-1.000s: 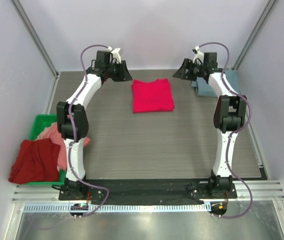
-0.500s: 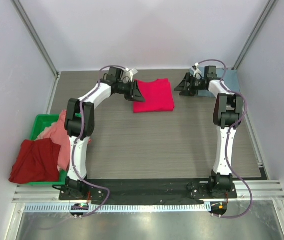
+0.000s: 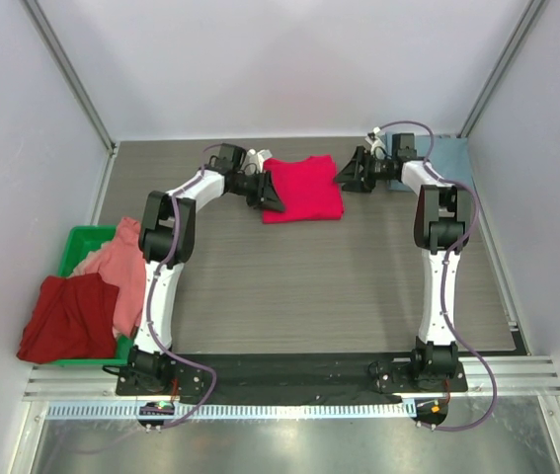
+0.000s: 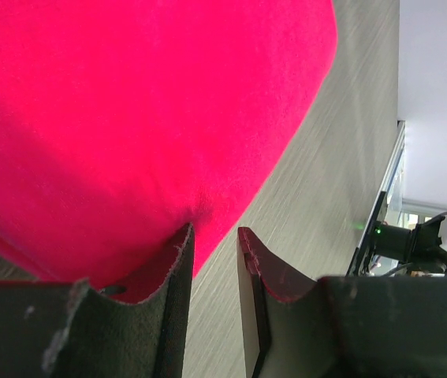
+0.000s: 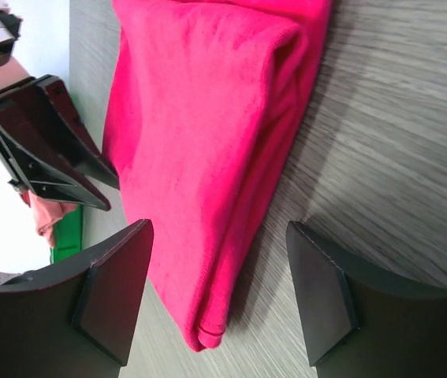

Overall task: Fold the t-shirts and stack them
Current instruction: Neatly place the folded tshirt to the corner, then reset both grippers

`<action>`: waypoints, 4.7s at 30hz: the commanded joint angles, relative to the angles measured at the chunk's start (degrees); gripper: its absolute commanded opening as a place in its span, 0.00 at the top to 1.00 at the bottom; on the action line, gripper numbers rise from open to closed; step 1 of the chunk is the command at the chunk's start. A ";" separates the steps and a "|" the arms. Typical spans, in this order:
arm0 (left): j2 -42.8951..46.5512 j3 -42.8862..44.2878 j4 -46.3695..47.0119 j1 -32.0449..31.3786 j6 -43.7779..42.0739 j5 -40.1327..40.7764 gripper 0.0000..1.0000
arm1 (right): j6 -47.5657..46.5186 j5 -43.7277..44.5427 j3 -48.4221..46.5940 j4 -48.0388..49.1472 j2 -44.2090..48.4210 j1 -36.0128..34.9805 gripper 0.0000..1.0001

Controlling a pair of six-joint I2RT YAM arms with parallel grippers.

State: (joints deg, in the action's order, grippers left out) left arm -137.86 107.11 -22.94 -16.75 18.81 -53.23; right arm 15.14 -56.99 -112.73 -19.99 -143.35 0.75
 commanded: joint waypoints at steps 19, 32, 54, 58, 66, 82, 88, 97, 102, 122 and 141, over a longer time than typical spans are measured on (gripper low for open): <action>-1.27 2.58 2.02 0.23 1.15 -1.26 0.71 | 5.17 5.48 1.46 2.23 -6.33 -4.97 0.81; 4.71 4.42 -3.16 0.58 -4.92 2.52 0.63 | -23.39 23.57 -18.85 -22.81 4.29 -3.75 0.99; 5.41 4.60 -2.81 -1.97 -4.92 2.78 0.62 | -34.91 35.90 -26.31 -24.92 13.09 1.18 0.99; 5.24 4.77 -2.46 -2.14 -4.66 2.70 0.62 | -37.01 37.13 -26.58 -25.36 15.81 1.18 0.99; 5.50 4.60 -2.37 -3.02 -4.57 2.78 0.62 | -38.51 38.09 -25.35 -26.42 19.42 2.50 0.99; 5.85 4.77 -3.51 -4.60 -6.15 3.84 0.62 | -39.13 37.83 -32.11 -25.89 13.98 9.61 0.99; 6.11 4.69 -4.83 -5.31 -7.47 4.80 0.62 | -37.81 38.36 -33.08 -23.26 8.88 11.99 0.99; 7.17 4.16 -7.12 -6.27 -10.10 6.39 0.61 | -37.29 44.50 -36.42 -19.30 -0.69 14.10 0.99; 7.35 3.63 -7.73 -6.45 -11.25 7.27 0.61 | -36.50 47.23 -36.69 -16.67 -1.84 15.33 0.99; 7.26 3.54 -8.09 -6.98 -11.78 7.88 0.61 | -35.53 61.99 -36.60 -9.72 -6.42 15.68 0.88; 12.53 8.44 -12.73 -6.98 -18.52 24.64 0.38 | -41.77 54.57 -1.74 4.33 26.94 2.68 0.20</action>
State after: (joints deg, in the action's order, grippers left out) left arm -132.46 110.19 -33.82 -23.59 4.38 -37.95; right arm -23.46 7.86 -123.09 -23.53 -131.41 8.88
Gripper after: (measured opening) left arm 0.557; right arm 0.751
